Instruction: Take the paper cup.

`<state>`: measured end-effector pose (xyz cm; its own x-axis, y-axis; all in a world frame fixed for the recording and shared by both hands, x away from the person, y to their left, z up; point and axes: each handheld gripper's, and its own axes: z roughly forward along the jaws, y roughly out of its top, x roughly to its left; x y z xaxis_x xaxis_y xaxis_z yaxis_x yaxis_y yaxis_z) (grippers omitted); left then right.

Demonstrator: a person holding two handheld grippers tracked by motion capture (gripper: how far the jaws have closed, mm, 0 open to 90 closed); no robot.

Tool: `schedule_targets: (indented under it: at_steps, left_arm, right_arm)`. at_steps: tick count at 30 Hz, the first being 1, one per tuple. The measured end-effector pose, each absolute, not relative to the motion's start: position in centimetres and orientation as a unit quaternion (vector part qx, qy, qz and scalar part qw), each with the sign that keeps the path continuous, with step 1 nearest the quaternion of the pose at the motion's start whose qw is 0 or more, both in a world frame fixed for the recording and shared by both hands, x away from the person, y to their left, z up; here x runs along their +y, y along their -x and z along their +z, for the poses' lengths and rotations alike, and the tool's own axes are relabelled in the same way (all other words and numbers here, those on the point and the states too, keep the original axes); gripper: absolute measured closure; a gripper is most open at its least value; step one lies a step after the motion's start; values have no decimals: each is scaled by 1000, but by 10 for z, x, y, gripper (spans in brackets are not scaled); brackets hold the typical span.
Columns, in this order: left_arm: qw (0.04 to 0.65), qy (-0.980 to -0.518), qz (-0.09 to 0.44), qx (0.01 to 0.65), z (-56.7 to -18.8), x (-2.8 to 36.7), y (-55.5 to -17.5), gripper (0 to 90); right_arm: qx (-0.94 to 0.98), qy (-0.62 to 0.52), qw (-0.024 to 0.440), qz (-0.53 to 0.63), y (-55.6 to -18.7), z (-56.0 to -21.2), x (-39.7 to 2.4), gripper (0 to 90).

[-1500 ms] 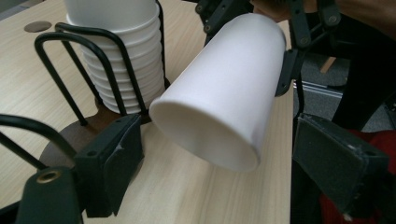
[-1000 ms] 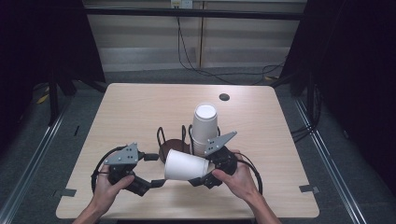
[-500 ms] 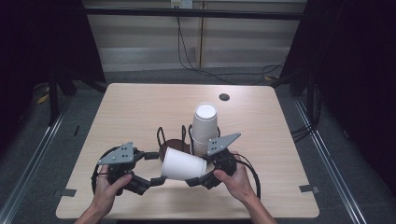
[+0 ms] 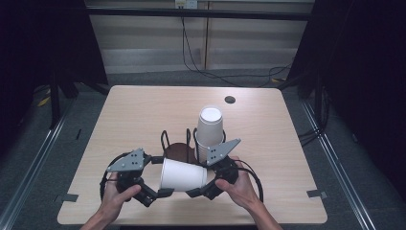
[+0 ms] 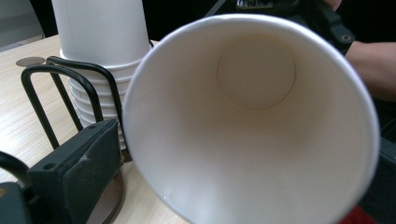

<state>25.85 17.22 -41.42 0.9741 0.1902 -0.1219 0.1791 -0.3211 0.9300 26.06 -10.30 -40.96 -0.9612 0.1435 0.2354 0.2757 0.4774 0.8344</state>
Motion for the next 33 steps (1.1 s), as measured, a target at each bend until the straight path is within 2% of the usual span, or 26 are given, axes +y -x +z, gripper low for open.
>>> schedule_targets:
  at_steps: [5, 10, 18, 25, 33]
  left_arm:
    - [572, -812, 19, 113, -412, 166, -254, 0]
    - [574, -811, 6, 110, -416, 163, -254, 35]
    - [581, -806, -2, 112, -419, 161, -254, 42]
    - [590, -800, -30, 106, -416, 167, -259, 112]
    - [588, -804, -28, 89, -410, 170, -256, 151]
  right_arm:
    - [-857, 118, 69, -496, -260, -409, -103, 260]
    - [-857, 117, 69, -497, -260, -409, -102, 260]
    - [-859, 115, 73, -494, -260, -409, -104, 260]
    - [-856, 116, 80, -497, -262, -412, -104, 261]
    - [-863, 106, 88, -487, -262, -413, -103, 257]
